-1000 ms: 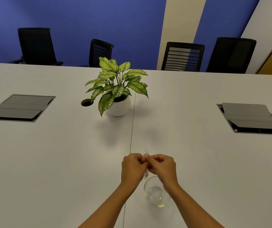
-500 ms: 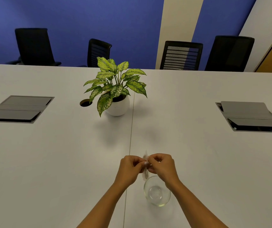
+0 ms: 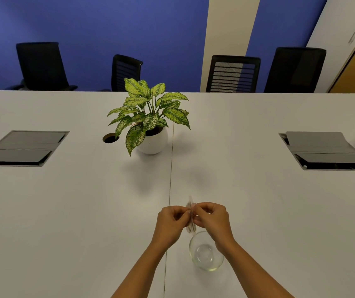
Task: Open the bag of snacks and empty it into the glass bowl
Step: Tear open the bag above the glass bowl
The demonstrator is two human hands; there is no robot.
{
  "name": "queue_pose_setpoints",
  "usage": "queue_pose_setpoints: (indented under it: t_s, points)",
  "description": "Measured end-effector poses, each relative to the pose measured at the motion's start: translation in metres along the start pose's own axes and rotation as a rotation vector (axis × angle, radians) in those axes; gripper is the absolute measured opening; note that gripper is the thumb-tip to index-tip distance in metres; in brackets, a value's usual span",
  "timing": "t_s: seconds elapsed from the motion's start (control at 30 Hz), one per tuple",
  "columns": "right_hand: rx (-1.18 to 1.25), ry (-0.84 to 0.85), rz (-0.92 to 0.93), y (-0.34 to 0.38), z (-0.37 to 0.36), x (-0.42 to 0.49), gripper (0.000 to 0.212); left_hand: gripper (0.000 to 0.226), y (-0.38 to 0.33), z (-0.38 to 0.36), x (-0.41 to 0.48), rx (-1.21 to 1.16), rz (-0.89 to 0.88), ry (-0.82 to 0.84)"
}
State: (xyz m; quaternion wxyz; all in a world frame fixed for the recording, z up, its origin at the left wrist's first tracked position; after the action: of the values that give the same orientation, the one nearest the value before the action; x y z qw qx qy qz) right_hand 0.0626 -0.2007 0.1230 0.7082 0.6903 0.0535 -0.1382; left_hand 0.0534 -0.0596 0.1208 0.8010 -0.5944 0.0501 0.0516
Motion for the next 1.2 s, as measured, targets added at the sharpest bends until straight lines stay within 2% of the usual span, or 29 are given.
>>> queue_pose_setpoints:
  t_s: [0.23, 0.37, 0.6, 0.73, 1.07, 1.2]
  points:
    - [-0.020, -0.022, 0.014, 0.000, -0.002, -0.006, 0.005, 0.015, 0.003, -0.001, -0.002, 0.032, -0.002, -0.066]
    - [-0.026, -0.010, 0.036, 0.001, -0.003, -0.007, 0.011, 0.010, 0.004, -0.002, -0.005, 0.055, -0.010, -0.117]
    - [-0.177, -0.072, 0.111, -0.001, 0.000, -0.008, 0.022, 0.008, 0.002, -0.006, -0.015, 0.050, -0.023, -0.255]
    - [-0.303, -0.100, 0.211, -0.003, -0.005, -0.013, 0.008, 0.005, 0.001, -0.010, -0.020, 0.067, -0.038, -0.296]
    - [-0.401, -0.114, 0.274, -0.005, -0.005, -0.017, 0.008, 0.008, 0.005, -0.013, -0.025, 0.119, -0.068, -0.312]
    - [-0.370, -0.127, 0.288, -0.004, 0.002, -0.016, 0.012, 0.021, 0.003, -0.006, -0.024, 0.091, -0.065, -0.389]
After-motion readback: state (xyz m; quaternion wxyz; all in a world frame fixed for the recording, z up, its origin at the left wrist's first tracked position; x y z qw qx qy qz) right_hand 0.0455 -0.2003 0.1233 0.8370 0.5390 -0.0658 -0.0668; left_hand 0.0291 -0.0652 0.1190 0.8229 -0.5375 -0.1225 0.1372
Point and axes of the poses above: each hand's wrist, its own x-axis towards the middle knuckle, its own z-axis out of the back of the hand, y = z × x, the point moved 4 cm from there along x, towards the middle knuckle, and after that the axes turned 4 degrees about x, right-handed, at the moved point
